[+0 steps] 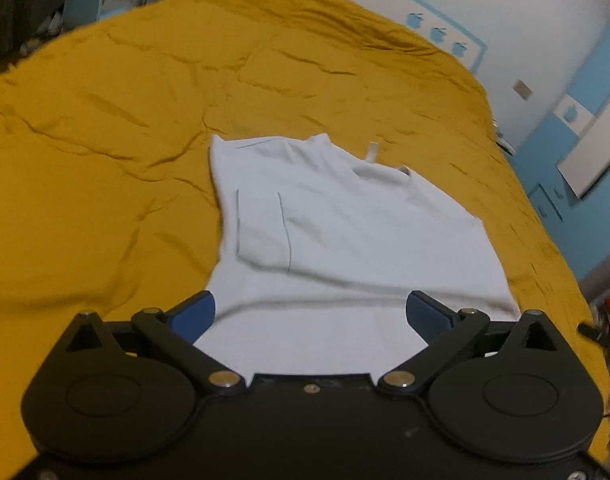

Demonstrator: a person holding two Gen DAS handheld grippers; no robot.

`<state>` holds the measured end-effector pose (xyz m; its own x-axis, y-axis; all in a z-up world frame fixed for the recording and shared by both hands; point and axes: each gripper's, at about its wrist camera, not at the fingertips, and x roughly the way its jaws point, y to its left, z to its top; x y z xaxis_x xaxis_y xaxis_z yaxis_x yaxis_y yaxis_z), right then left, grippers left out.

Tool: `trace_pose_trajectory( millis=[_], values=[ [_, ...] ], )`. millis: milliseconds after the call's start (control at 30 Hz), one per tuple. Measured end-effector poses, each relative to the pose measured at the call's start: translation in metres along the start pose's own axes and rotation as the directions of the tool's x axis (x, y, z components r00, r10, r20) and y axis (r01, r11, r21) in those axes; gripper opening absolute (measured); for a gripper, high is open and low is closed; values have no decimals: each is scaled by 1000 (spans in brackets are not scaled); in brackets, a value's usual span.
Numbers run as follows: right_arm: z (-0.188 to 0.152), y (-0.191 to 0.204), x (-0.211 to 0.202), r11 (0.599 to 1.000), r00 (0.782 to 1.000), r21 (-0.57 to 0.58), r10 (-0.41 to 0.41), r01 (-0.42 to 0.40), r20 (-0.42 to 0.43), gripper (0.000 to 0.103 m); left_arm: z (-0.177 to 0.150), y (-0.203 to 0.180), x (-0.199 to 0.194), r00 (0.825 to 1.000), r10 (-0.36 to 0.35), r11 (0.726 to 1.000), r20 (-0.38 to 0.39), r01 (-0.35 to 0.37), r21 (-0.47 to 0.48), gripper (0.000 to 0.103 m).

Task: Fold small clothes

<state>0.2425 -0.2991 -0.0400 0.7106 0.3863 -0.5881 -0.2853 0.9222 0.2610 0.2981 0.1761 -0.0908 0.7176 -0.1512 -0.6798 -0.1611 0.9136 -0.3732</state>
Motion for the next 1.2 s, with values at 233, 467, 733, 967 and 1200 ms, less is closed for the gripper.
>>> trace_pose_trajectory(
  millis=[233,467,733,967,1200],
  values=[
    [-43,2,-80,994,994,11,108,-107,-35,91,-73,12,-84,998,-22,998,-58,25,50,103],
    [-106,-18,-115,991,985,67,123,-116,-122,96,-147,40,-100,988,-77,996,-131,69,-63,103],
    [-142,-35,-108,975,974,164,175,-151,-142,94,-174,64,-89,977,-157,971,-145,126,-205,103],
    [-152,-39,-97,950,953,216,260,-225,-155,92,-183,72,-76,958,-252,934,-137,204,-292,103],
    [-153,-38,-89,930,935,248,315,-270,-164,91,-188,71,-74,952,-275,923,-135,222,-314,103]
  ],
)
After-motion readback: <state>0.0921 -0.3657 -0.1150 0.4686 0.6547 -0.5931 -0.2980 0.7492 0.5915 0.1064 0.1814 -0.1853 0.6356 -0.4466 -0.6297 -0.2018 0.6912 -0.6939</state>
